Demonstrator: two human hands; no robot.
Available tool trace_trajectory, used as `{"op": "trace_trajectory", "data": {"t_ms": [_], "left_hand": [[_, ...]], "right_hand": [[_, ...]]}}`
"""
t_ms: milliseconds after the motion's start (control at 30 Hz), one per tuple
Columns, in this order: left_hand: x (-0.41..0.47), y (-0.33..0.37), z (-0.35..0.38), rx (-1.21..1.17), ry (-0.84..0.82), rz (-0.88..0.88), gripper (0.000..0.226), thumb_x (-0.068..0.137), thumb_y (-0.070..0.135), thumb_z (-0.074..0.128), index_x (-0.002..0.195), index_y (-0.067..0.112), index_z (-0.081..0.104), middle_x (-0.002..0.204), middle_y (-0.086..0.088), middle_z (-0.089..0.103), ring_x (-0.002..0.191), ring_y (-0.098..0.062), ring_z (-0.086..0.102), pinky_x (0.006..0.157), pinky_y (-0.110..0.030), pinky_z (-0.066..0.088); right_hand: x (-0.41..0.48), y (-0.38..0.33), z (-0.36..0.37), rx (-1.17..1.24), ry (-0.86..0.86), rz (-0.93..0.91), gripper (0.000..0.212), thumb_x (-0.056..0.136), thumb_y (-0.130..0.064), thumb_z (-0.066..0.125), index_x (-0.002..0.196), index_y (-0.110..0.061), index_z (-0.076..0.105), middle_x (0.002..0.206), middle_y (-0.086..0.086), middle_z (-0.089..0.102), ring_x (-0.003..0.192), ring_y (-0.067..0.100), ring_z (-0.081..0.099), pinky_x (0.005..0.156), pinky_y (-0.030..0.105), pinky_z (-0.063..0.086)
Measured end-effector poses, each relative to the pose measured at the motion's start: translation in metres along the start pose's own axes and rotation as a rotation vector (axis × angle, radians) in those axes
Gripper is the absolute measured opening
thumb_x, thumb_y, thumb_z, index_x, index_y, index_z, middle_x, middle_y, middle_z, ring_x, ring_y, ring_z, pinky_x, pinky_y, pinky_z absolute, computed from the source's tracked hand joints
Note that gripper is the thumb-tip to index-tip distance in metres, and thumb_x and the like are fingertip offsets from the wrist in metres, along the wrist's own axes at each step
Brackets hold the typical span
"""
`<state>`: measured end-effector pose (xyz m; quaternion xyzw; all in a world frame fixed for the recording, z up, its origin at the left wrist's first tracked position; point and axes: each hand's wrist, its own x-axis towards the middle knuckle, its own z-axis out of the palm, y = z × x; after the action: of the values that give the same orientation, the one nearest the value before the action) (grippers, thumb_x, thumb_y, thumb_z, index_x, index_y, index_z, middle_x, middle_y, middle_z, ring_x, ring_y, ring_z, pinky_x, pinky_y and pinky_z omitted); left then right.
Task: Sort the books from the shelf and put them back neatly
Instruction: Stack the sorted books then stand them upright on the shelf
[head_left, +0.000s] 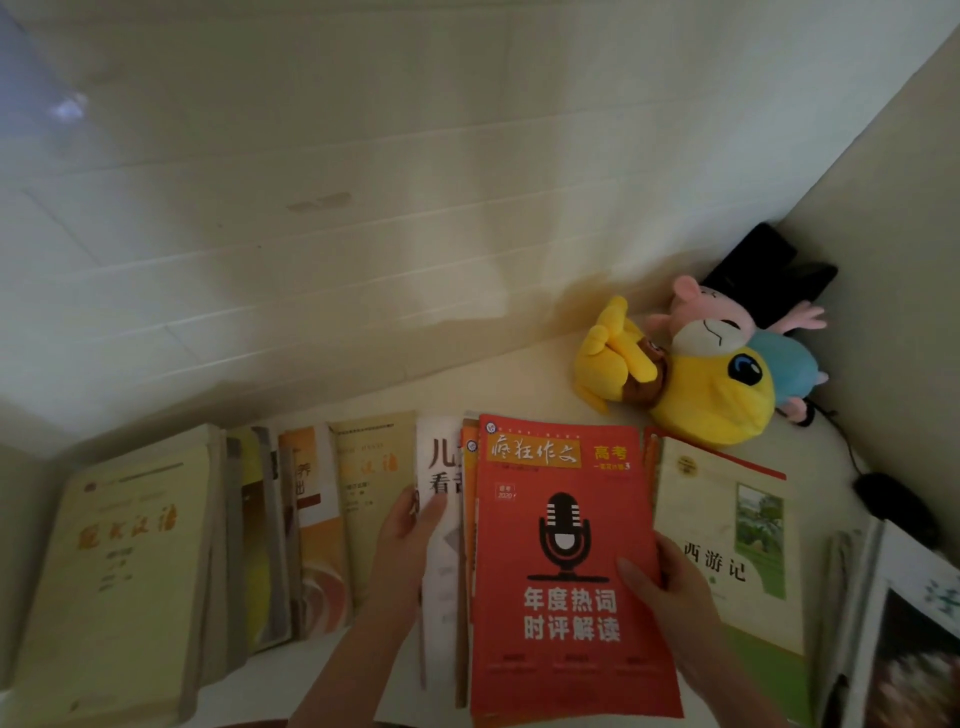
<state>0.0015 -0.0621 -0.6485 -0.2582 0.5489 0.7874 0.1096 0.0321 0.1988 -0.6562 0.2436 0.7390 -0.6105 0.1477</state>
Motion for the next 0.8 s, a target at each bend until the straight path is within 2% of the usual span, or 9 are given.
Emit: {"op": "trace_trajectory", "data": {"t_ms": [100,200,333,400,500,600,667,733,800], "left_hand": [[0.002,0.018,-0.010,-0.038,0.080,0.002,0.018,0.094,0.018,0.053,0.110,0.020,0.062,0.104,-0.013,0.072,0.086,-0.031,0.070,0.075,-0.046,0.058],[0.000,0.043,-0.023,-0.055,0.100,0.020,0.021,0.094,0.029,0.055,0.114,0.023,0.062,0.104,-0.009,0.073,0.088,-0.033,0.071,0.076,-0.056,0.056],[-0.007,0.082,-0.033,0.027,0.154,0.165,0.016,0.095,0.027,0.053,0.104,0.026,0.066,0.096,-0.001,0.075,0.077,-0.023,0.073,0.055,-0.036,0.058],[-0.012,0.097,-0.039,0.081,0.171,0.208,0.016,0.095,0.026,0.052,0.103,0.028,0.066,0.094,0.002,0.075,0.073,-0.021,0.073,0.053,-0.033,0.058],[-0.019,0.113,-0.047,0.074,0.145,0.207,0.020,0.093,0.028,0.054,0.109,0.025,0.066,0.097,-0.002,0.075,0.075,-0.024,0.073,0.060,-0.040,0.060],[-0.015,0.110,-0.043,-0.004,0.059,0.128,0.035,0.086,0.033,0.057,0.115,0.015,0.064,0.104,-0.011,0.073,0.079,-0.029,0.072,0.063,-0.042,0.060],[-0.011,0.095,-0.029,-0.048,-0.034,0.019,0.043,0.082,0.034,0.060,0.118,0.011,0.064,0.106,-0.016,0.071,0.084,-0.033,0.071,0.066,-0.045,0.059],[-0.009,0.073,-0.007,-0.011,-0.080,-0.088,0.037,0.086,0.034,0.062,0.118,0.014,0.065,0.106,-0.017,0.071,0.088,-0.037,0.070,0.074,-0.053,0.057],[-0.006,0.049,0.013,0.049,-0.078,-0.127,0.023,0.093,0.025,0.057,0.111,0.014,0.065,0.098,-0.012,0.074,0.082,-0.032,0.072,0.067,-0.045,0.059]], "right_hand": [[0.000,0.000,-0.012,0.086,-0.052,0.078,0.031,0.087,-0.009,0.062,0.118,-0.005,0.059,0.096,0.016,0.073,0.080,0.033,0.072,0.063,0.037,0.058],[0.003,0.001,-0.012,0.130,-0.042,0.075,0.037,0.085,-0.014,0.065,0.121,-0.006,0.057,0.098,0.015,0.073,0.082,0.032,0.072,0.068,0.041,0.057],[0.010,-0.001,-0.005,0.120,-0.101,0.067,0.104,0.034,-0.062,0.088,0.121,-0.016,0.055,0.106,0.011,0.072,0.088,0.030,0.071,0.077,0.046,0.057],[0.012,-0.003,-0.001,0.094,-0.125,0.059,0.110,0.035,-0.065,0.086,0.126,-0.015,0.051,0.108,0.010,0.071,0.089,0.029,0.071,0.081,0.049,0.056],[0.014,-0.006,0.004,0.087,-0.138,0.050,0.093,0.057,-0.052,0.083,0.132,-0.012,0.045,0.107,0.008,0.070,0.085,0.024,0.072,0.072,0.039,0.058],[0.017,-0.007,0.008,0.100,-0.139,0.053,0.119,0.030,-0.069,0.084,0.129,-0.015,0.047,0.105,0.011,0.071,0.086,0.026,0.072,0.064,0.031,0.058],[0.016,-0.014,0.010,0.190,-0.154,0.087,0.093,0.055,-0.068,0.077,0.126,-0.013,0.053,0.102,0.012,0.073,0.087,0.028,0.072,0.070,0.036,0.057],[0.014,-0.020,0.011,0.256,-0.142,0.125,0.055,0.086,-0.061,0.045,0.115,-0.017,0.061,0.096,0.008,0.074,0.088,0.025,0.072,0.079,0.040,0.054],[0.014,-0.021,0.009,0.251,-0.106,0.167,0.062,0.086,-0.065,0.030,0.111,-0.020,0.065,0.097,0.009,0.074,0.093,0.026,0.070,0.089,0.045,0.051]]}}
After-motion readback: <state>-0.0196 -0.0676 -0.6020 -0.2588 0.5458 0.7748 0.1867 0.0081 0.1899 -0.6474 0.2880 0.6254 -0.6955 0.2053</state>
